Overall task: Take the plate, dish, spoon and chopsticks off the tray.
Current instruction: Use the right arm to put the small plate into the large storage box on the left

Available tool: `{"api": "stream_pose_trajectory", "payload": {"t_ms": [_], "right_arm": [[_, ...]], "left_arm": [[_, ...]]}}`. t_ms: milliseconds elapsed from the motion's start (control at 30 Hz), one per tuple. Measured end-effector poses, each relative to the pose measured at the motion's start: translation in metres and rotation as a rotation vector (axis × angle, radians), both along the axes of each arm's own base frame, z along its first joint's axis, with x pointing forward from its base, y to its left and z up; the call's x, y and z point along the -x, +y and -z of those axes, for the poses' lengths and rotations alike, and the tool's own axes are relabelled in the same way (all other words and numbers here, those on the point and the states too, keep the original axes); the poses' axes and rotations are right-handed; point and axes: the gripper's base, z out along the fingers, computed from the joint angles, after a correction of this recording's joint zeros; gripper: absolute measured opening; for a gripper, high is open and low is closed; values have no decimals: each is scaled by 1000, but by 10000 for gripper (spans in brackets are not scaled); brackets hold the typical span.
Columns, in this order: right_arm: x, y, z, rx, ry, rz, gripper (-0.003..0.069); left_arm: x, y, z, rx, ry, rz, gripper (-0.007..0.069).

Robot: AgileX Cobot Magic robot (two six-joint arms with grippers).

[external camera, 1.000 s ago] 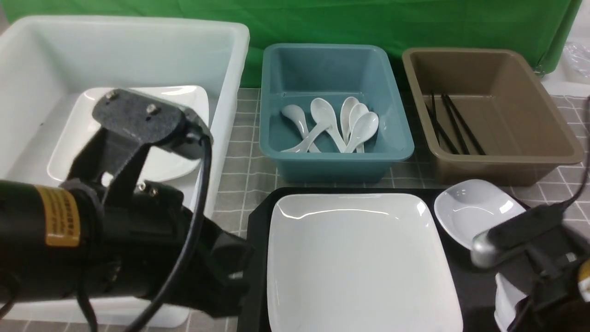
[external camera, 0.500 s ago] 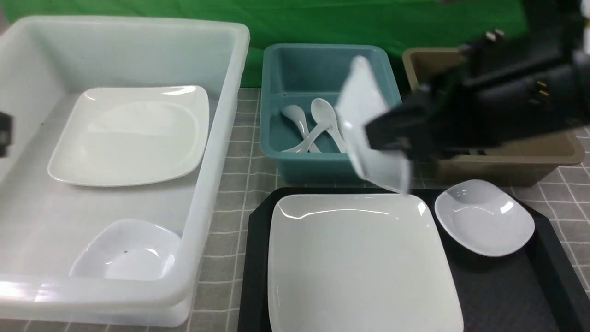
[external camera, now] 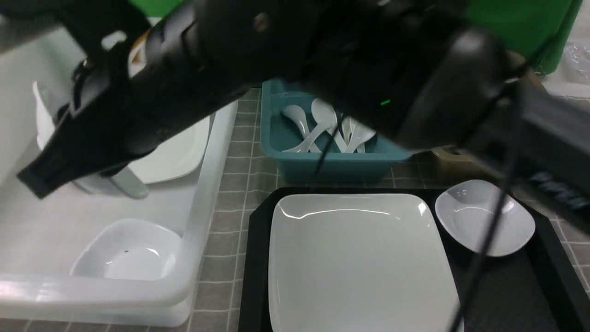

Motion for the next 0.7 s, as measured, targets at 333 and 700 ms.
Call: {"api": "stream_pose_trajectory", "payload": {"t_ms": [333, 700], "right_arm": [[-21, 26, 83, 181, 21, -3, 74], [-20, 24, 84, 209, 43, 8, 262]], "left_arm": [[1, -7, 2, 18, 21, 80, 1], [1, -7, 2, 1, 26, 97, 1]]}}
